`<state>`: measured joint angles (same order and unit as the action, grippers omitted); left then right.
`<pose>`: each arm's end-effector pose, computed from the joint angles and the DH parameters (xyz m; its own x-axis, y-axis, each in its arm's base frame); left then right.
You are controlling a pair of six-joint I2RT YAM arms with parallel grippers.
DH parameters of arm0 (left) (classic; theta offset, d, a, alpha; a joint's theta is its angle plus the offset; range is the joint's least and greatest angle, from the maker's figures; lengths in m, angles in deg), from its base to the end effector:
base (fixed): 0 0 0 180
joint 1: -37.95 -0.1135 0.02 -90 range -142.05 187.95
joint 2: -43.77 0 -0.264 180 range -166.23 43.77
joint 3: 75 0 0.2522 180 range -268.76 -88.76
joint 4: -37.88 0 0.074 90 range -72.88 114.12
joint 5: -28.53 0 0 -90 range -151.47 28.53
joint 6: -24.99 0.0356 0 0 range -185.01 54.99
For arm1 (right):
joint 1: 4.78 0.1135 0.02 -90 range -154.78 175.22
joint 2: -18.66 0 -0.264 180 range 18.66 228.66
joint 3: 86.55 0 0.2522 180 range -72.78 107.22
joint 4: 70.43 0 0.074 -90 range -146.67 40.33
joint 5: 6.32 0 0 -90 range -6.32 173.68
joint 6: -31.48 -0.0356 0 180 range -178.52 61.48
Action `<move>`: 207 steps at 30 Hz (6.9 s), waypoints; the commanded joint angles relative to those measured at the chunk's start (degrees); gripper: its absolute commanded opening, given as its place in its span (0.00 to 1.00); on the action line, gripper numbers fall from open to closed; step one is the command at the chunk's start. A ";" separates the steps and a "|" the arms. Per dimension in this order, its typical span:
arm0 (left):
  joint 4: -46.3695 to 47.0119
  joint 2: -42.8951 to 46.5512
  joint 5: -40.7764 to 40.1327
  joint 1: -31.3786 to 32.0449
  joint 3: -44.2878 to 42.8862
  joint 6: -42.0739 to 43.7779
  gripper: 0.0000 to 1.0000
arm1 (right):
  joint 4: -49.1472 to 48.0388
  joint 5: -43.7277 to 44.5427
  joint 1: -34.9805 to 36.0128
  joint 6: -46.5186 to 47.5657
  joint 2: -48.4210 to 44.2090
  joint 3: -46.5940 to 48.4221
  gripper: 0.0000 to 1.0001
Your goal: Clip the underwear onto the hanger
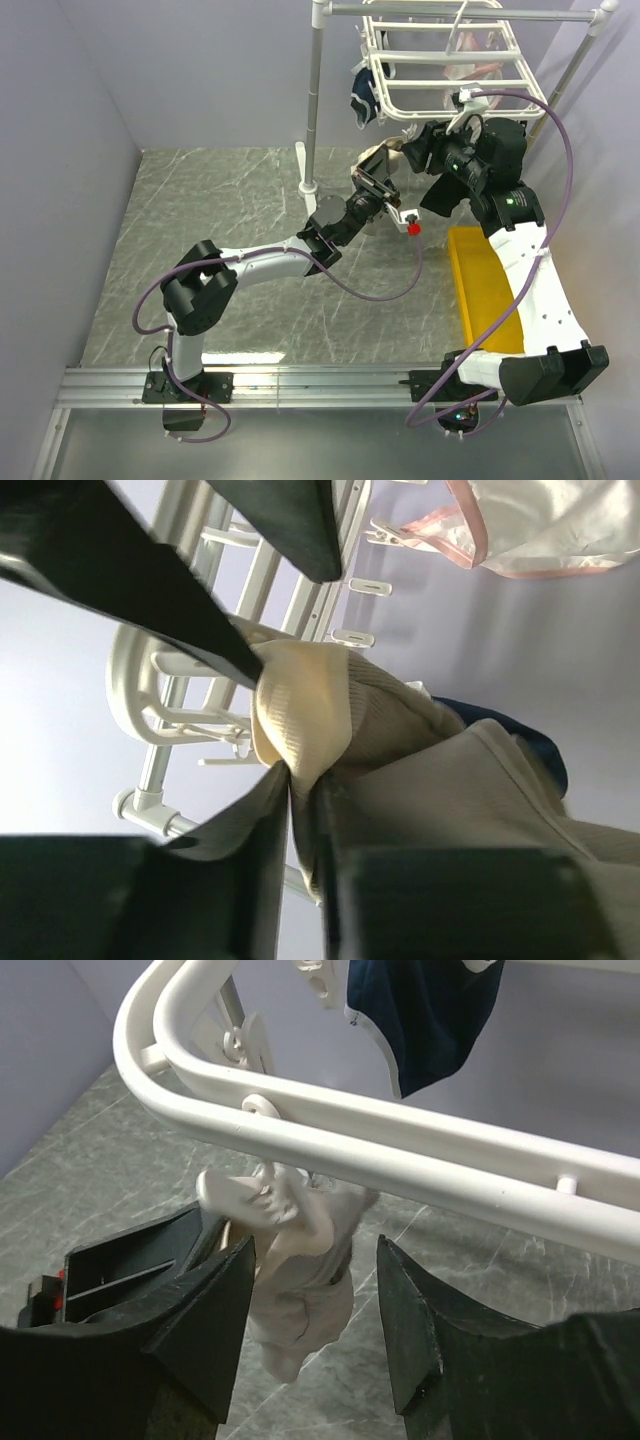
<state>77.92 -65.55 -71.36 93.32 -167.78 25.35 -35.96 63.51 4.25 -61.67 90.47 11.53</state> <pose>0.2603 -0.3661 0.3343 0.7197 0.6915 -0.0627 -0.2311 0.3238 0.9175 0.2648 0.0545 0.4606 -0.1673 0.0256 -0.9856 -0.4759 0.8734 0.1035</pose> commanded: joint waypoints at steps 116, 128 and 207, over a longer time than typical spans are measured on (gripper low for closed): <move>-7.92 -24.28 41.18 -24.44 -49.74 -108.03 0.29 | 7.07 0.83 -1.04 5.62 -13.19 8.32 0.63; -13.37 -11.02 46.80 -24.53 -38.49 -99.78 0.00 | 4.87 0.04 -1.04 5.27 -13.45 7.18 0.62; -24.09 2.27 46.54 -13.98 -29.08 -83.34 0.01 | -14.37 -2.00 2.91 -17.58 -9.14 1.03 0.65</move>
<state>51.43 -63.89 -26.36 78.05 -195.80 -57.20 -45.62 56.28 6.42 -77.13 81.64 13.82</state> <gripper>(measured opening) 0.194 0.651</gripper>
